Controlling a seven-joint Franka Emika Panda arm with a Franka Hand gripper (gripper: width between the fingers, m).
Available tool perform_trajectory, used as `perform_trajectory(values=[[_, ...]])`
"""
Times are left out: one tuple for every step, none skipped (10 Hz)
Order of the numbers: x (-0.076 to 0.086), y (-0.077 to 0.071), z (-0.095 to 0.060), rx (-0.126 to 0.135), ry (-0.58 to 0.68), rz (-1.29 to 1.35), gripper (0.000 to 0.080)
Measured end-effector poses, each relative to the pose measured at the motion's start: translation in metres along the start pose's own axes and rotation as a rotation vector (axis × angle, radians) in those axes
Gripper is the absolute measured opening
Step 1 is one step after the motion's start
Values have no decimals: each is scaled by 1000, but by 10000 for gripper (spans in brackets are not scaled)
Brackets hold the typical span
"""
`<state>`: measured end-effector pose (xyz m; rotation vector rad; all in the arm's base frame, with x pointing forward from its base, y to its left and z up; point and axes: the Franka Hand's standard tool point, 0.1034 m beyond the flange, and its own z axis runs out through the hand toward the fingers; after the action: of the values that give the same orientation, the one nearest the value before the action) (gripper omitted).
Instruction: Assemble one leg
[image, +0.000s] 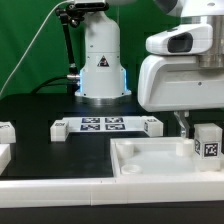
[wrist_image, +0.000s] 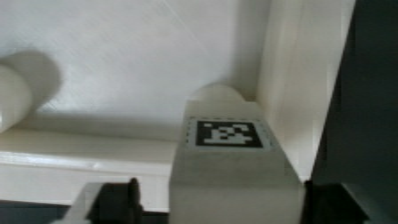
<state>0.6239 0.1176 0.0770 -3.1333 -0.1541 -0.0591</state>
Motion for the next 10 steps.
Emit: perform_trajectory(values=[[0, 0, 0, 0, 0, 0, 348], [0, 0, 0, 1, 0, 9, 291], [0, 0, 0, 1, 0, 43, 291], [0, 1, 0, 2, 0, 49, 291], [0, 1, 0, 7, 0, 140, 291], [0, 1, 1, 15, 1, 269, 291], [0, 2, 1, 22, -1, 374, 291], [-1, 5, 1, 25, -5, 436, 291], [-1, 7, 1, 25, -6, 495, 292], [-2, 10, 1, 21, -7, 581, 295]])
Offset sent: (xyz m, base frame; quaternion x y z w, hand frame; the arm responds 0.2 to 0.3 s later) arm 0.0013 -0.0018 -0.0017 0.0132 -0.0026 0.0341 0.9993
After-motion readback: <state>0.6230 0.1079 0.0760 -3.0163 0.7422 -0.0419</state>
